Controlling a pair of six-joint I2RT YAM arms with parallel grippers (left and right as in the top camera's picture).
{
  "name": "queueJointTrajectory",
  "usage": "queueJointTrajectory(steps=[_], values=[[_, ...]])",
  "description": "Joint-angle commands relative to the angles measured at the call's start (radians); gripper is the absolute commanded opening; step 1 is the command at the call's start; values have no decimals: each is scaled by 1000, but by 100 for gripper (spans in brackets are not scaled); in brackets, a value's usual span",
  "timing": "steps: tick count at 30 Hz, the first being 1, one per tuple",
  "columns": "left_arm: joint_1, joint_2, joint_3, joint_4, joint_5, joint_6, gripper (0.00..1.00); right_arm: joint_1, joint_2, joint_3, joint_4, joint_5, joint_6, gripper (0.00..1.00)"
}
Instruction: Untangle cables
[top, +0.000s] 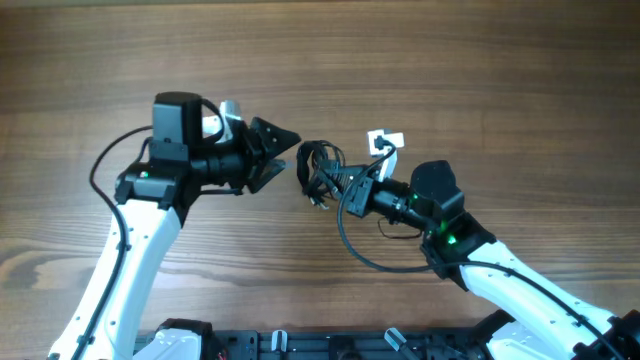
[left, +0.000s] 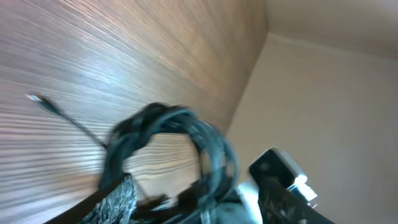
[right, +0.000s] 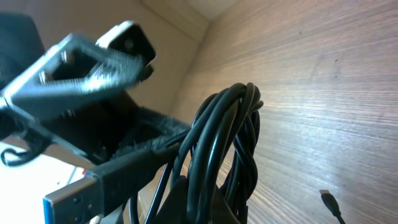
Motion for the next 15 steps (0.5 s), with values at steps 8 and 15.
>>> queueJointTrajectory(steps=[8,15], values=[[18,-16,2,-203,21,447,57,-32,11,0,126,-21,63,4],[-18,-16,0,-167,21,446,59,-32,11,0,175,-92,63,4]])
